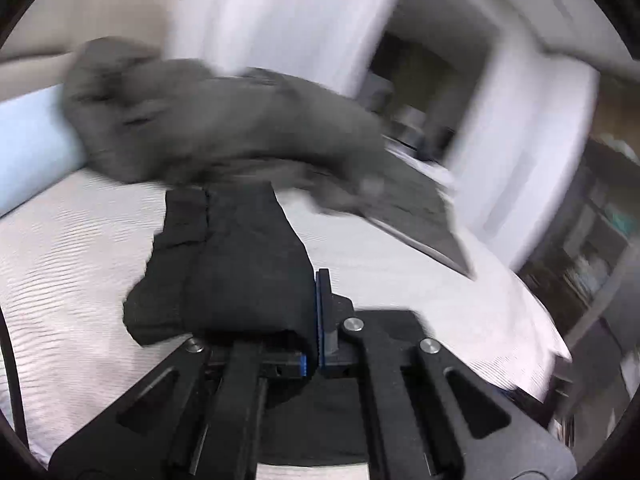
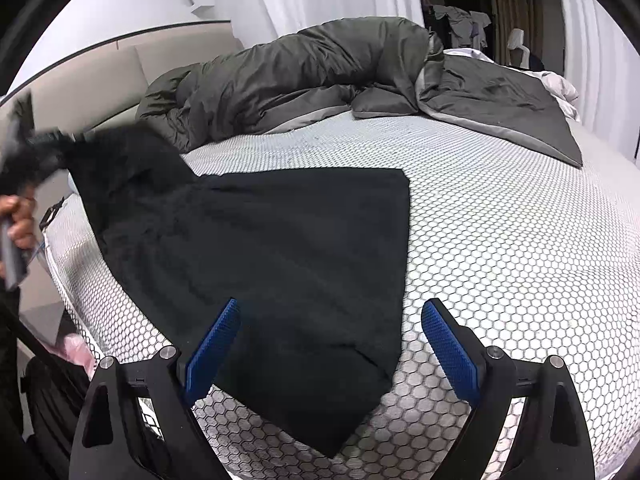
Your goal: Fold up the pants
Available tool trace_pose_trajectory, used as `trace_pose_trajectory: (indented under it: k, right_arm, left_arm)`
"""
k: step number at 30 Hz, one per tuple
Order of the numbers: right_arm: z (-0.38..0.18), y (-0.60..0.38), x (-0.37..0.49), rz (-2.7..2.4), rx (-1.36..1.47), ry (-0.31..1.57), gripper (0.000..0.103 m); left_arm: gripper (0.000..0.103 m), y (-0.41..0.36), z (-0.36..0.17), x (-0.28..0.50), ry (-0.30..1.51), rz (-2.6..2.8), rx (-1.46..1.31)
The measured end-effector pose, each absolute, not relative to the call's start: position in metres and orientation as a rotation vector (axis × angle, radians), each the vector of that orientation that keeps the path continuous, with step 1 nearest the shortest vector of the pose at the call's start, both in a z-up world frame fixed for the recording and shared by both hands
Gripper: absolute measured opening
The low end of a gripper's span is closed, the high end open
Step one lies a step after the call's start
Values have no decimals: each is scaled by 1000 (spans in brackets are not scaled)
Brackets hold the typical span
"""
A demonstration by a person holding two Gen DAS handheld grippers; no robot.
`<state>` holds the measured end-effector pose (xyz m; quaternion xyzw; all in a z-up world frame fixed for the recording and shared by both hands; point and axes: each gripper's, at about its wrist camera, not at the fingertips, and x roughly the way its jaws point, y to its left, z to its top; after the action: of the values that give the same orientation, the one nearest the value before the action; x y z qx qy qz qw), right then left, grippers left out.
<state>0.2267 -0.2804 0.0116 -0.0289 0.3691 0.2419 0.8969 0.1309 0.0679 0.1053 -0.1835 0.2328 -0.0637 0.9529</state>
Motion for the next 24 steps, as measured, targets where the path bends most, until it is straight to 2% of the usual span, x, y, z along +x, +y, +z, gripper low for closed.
trace_pose_trajectory:
  k: [2, 3, 4, 5, 7, 12, 13, 14, 16, 20, 22, 24]
  right_arm:
    - [13, -288, 230, 477, -45, 760, 93]
    - [13, -295, 234, 454, -34, 758, 93]
    - [13, -298, 236, 441, -25, 758, 93]
    - [12, -304, 239, 423, -11, 760, 93]
    - [11, -317, 245, 385, 24, 767, 93]
    - [12, -337, 248, 357, 92, 772, 93]
    - [14, -337, 248, 370, 99, 769, 93]
    - [14, -335, 247, 377, 102, 768, 93]
    - [16, -330, 247, 411, 111, 767, 93]
    - [19, -315, 245, 510, 148, 775, 91]
    - [19, -308, 244, 558, 167, 780, 77]
    - [20, -300, 243, 596, 173, 788, 74]
  left_arm:
    - [3, 8, 102, 148, 521, -248, -308]
    - [8, -19, 95, 156, 556, -302, -273]
    - [22, -56, 79, 169, 637, -390, -215]
    - [29, -75, 67, 175, 696, -433, -184]
    - [33, -101, 34, 175, 788, -480, -164]
    - [38, -92, 12, 148, 799, -541, -168]
    - [44, -80, 17, 144, 774, -528, -166]
    - [56, -68, 21, 140, 747, -506, -170]
    - [72, -42, 26, 135, 695, -450, -191]
    - [74, 6, 17, 168, 666, -284, -231]
    - [74, 21, 1, 171, 674, -211, -247]
    - [74, 36, -19, 177, 711, -175, -300]
